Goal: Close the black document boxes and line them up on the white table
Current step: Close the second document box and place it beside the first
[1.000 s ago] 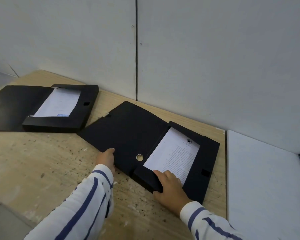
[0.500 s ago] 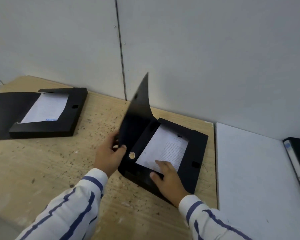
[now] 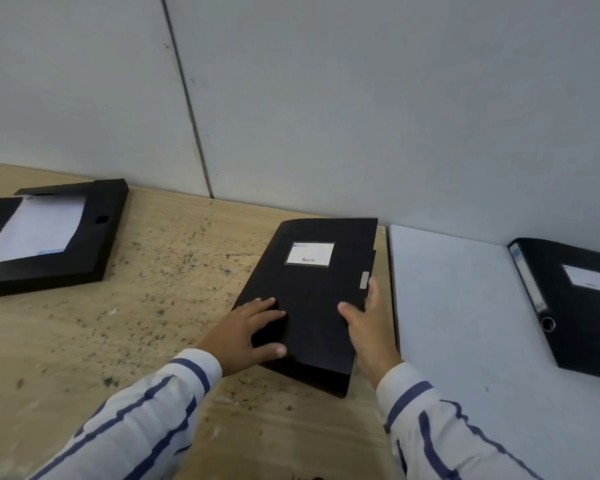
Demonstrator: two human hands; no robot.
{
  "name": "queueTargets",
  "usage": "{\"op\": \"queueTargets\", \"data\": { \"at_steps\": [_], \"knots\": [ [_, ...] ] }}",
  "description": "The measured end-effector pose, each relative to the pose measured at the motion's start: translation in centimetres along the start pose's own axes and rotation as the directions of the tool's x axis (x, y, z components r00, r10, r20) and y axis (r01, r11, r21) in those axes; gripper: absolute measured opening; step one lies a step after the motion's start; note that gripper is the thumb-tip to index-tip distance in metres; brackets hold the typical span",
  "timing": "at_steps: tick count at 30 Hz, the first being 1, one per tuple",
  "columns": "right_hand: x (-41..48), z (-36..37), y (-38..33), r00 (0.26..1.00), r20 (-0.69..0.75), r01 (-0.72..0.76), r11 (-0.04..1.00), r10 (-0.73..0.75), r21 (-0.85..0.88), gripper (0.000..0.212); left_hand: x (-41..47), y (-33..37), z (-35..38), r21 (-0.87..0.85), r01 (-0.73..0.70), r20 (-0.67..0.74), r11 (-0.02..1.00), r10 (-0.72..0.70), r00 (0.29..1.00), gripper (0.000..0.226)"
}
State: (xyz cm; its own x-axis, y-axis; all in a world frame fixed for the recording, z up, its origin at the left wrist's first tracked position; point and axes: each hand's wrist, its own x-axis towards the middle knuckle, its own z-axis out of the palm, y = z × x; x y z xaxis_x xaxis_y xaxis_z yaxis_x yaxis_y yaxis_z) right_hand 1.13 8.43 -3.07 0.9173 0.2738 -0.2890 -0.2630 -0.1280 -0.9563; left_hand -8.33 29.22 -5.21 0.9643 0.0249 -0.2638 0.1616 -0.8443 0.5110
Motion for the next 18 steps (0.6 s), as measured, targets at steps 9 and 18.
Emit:
{"op": "queueTargets", "data": {
  "at_steps": [9, 18],
  "knots": [
    [-1.9, 0.5, 4.1, 0.999, -0.012, -0.04, 0.806, 0.041, -0.591, 0.081, 4.6, -1.1, 1.0, -0.18, 0.38, -0.093, 0.907, -0.4, 0.912, 0.078],
    [-1.8, 0.4, 5.5, 0.992, 0.025, -0.081, 0.788, 0.122, -0.611, 0.081, 5.3, -0.8, 0.7, -0.277, 0.467, -0.078, 0.84, -0.504, 0.86, 0.093]
  ]
}}
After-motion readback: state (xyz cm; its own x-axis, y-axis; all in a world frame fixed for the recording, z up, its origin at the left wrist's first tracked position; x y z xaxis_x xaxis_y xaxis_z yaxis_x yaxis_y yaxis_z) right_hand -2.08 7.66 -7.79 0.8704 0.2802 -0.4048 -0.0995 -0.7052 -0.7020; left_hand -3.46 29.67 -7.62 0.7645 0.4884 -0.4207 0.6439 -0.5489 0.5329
